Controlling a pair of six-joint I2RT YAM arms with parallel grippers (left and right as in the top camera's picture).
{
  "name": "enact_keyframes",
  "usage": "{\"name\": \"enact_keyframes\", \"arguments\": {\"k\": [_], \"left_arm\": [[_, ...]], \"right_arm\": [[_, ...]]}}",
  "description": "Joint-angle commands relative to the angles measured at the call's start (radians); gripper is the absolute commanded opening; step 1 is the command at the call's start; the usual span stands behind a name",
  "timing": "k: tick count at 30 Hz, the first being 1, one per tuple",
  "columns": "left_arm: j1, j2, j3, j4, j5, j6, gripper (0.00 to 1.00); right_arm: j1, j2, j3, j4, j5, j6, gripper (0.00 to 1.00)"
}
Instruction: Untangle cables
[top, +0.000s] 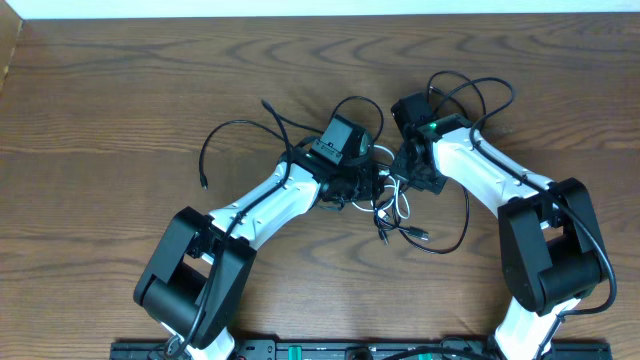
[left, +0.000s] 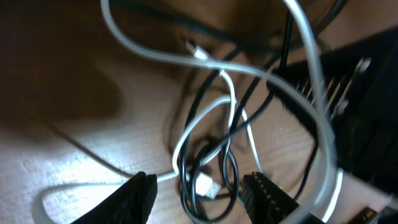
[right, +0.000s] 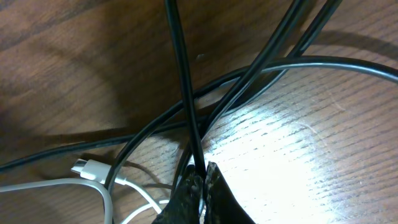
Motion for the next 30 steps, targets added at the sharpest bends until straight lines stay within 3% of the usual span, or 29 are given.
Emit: {"name": "enact_keyframes", "arguments": {"k": [1,8,22,30], "left_arm": [[0.0,0.011,-0.002,0.031,-0.058,-0.011,0.5],[-0.016,0.033,-0.002,0.046,-0.088,0.016,0.5],[-0.076,0.079,-0.002,0.072,-0.088,0.183,0.49],[-0.078,0.112,-0.002,0.072,-0.087,0.184,0.48]], "right_arm": [[-0.004,-0.026,-0.006,0.0,-0.01,0.016,0.01],[-0.004,-0.026,-0.006,0.0,-0.017,0.017,0.01],[-0.004,-0.026,-0.006,0.0,-0.025,0.017,0.01],[-0.004,-0.026,-0.006,-0.003,-0.025,0.017,0.01]]}}
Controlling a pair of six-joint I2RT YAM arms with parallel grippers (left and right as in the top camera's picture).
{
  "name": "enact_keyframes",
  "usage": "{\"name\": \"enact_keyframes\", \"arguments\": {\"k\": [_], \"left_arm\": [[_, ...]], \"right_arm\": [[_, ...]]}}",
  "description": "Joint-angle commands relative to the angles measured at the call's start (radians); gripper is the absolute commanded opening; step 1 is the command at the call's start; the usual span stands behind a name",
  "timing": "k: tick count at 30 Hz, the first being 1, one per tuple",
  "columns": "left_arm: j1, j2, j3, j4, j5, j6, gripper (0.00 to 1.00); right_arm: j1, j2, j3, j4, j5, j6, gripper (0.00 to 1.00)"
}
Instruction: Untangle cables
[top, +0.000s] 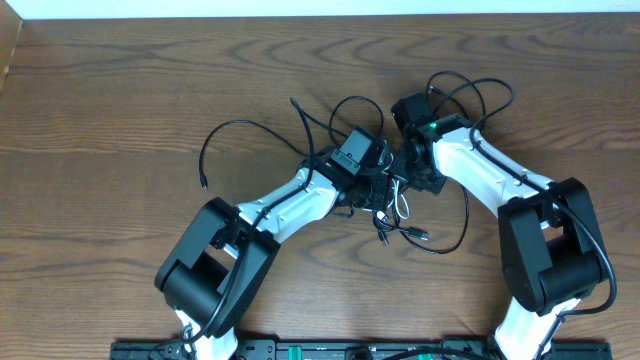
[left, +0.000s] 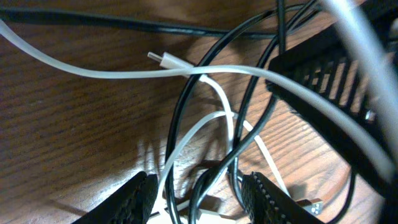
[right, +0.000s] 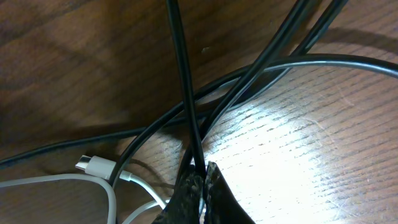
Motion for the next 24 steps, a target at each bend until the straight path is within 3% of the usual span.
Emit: {"name": "enact_keyframes", "arguments": {"k": [1,6,11,21,24], "left_arm": [[-0.003,0.036,-0.002,-0.001,-0.017,0.021,0.46],[-0.003,0.047,-0.003,0.0,-0.018,0.021,0.31],[-0.003,0.047,-0.003,0.001,-0.018,0.02,0.09],[0.02,0.043,-0.002,-0.005,-0.018,0.02,0.07],[0.054,0.028,-0.002,-0.022,-0.022,0.011,0.07]], "right_arm": [[-0.004,-0.026,-0.006,-0.004,-0.006,0.017,0.01],[-0.005,-0.026,-0.006,-0.006,-0.005,0.017,0.01],[-0.006,-0.026,-0.006,-0.008,-0.006,0.017,0.01],[-0.011,-0.026,-0.006,-0.019,-0.004,-0.041,0.02],[-0.031,-0.028,-0.005,-0.015,-0.022,-0.14,0.17]]}}
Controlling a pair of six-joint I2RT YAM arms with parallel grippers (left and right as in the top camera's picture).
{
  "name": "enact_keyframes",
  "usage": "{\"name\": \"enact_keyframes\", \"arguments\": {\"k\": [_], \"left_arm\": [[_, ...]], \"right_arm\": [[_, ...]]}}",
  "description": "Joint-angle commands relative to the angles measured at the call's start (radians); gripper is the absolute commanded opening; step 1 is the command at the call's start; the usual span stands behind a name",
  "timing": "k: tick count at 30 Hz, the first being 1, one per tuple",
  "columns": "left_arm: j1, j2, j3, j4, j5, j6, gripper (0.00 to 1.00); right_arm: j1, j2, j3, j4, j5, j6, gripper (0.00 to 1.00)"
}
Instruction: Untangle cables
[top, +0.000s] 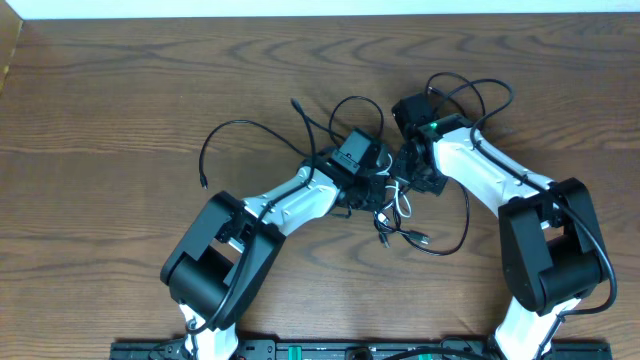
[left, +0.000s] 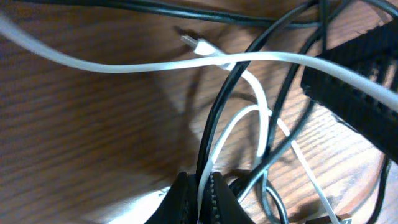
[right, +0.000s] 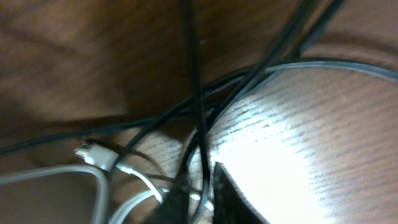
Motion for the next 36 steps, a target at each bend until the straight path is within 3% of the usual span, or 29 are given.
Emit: {"name": "enact_keyframes", "arguments": {"k": [1,4,9,15,18,22,26,30,31,36], "left_arm": [[0.047,-0.011,-0.002,-0.02,-0.021,-0.008,0.07],[0.082,-0.027,-0.002,-0.041,-0.033,-0.057,0.08],[0.109,-0.03,-0.002,-0.061,-0.024,-0.146,0.07],[0.133,-0.03,-0.002,-0.027,0.147,-0.267,0.08],[0.148,-0.03,-0.002,-0.033,0.18,-0.373,0.07],[0.17,-0.03,-0.002,-0.032,0.214,-0.473,0.08],[0.19,-0.03,-0.002,-0.022,0.255,-0.496,0.07],[0.214,-0.03,-0.002,0.021,0.383,-0.496,0.07],[0.219,-0.03,-0.002,0.028,0.415,-0.496,0.07],[0.225,-0.03,-0.002,0.031,0.463,-0.492,0.07]], "right_arm": [[-0.031,-0.031,-0.001,0.005,-0.035,-0.161,0.2],[-0.061,-0.061,0.031,-0.005,-0.127,-0.365,0.33],[-0.084,-0.182,0.1,-0.103,-0.283,-0.514,0.49],[-0.018,-0.28,0.099,-0.189,-0.343,-0.562,0.7],[0.025,-0.275,0.095,-0.237,-0.338,-0.517,0.64],[0.066,-0.259,0.051,-0.234,-0.308,-0.348,0.59],[0.09,-0.249,-0.012,-0.156,-0.309,-0.326,0.53],[0.097,-0.248,-0.076,-0.05,-0.308,-0.33,0.23],[0.097,-0.248,-0.092,-0.023,-0.309,-0.33,0.2],[0.097,-0.248,-0.154,0.082,-0.309,-0.355,0.2]]}}
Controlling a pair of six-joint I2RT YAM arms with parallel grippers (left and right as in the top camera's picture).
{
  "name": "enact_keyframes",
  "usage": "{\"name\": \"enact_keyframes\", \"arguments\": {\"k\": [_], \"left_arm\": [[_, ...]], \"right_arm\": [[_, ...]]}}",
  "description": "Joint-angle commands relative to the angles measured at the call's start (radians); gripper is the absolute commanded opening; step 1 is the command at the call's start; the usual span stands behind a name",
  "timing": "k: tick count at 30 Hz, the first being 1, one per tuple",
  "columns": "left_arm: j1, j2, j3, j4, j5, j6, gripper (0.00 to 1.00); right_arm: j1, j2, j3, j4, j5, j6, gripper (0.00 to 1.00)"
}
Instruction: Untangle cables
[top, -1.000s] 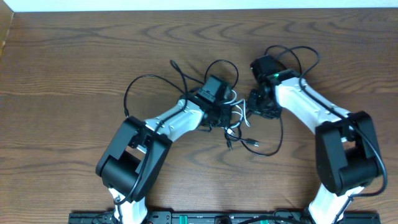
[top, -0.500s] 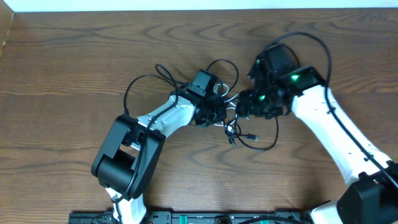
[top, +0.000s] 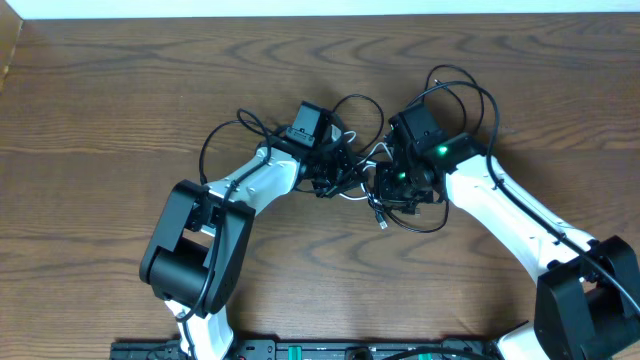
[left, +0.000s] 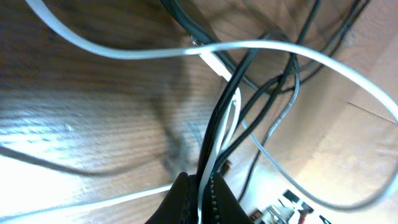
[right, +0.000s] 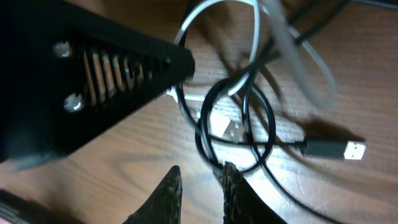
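A knot of black and white cables (top: 365, 150) lies mid-table between both arms. My left gripper (top: 338, 178) is at the knot's left side, shut (left: 200, 182) on a black cable (left: 233, 81) and a white cable (left: 124, 55) together. My right gripper (top: 397, 190) is at the knot's right side, open (right: 199, 177) just above the wood. A black cable loop (right: 239, 124) lies right ahead of it, against the right finger. Inside the loop lies a white plug (right: 227, 129); a black USB plug (right: 329, 148) lies to the right.
One black cable arcs out to the left (top: 204, 150), and more black loops reach to the back right (top: 470, 85). The wooden table (top: 100, 250) ends in a pale strip at the far edge. The left gripper's dark body (right: 93, 81) fills the right wrist view's upper left.
My left gripper, still shut on the cables, has moved left and back, and the knot has shifted left with it. The right gripper has let go of its black cable and stands open over a cable loop.
At first my left gripper was open over the knot and my right was shut on a black cable. The left then sat lower over the strands, then was shut on a black and a white cable. Now it holds them further left, and the right is open.
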Motion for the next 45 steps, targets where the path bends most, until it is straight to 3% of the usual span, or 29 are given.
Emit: {"name": "enact_keyframes", "arguments": {"k": [1,7,9,11,16,25,40,45], "left_arm": [[0.004,-0.024,-0.002,0.002,0.083,-0.008,0.07],[0.004,-0.024,-0.002,0.002,0.086,-0.008,0.08],[0.004,-0.024,-0.002,0.002,0.086,-0.008,0.07],[0.004,-0.024,-0.002,0.002,0.086,-0.008,0.07],[0.004,-0.024,-0.002,0.002,0.086,-0.008,0.07],[0.004,-0.024,-0.002,0.002,0.085,-0.008,0.08],[0.004,-0.024,-0.002,0.002,0.085,-0.008,0.07],[0.004,-0.024,-0.002,0.001,0.085,-0.008,0.07]], "right_arm": [[0.005,0.006,-0.04,0.042,0.002,-0.011,0.21],[0.005,0.006,-0.107,0.162,0.002,-0.006,0.24],[0.005,0.006,-0.122,0.189,0.002,-0.007,0.19],[0.005,0.006,-0.142,0.226,0.003,0.001,0.08],[0.005,0.006,-0.168,0.244,0.043,0.047,0.01],[0.005,0.006,-0.197,0.274,0.069,0.132,0.04],[0.005,0.007,-0.26,0.277,0.069,0.131,0.06],[0.005,0.007,-0.26,0.295,0.069,0.132,0.01]]}}
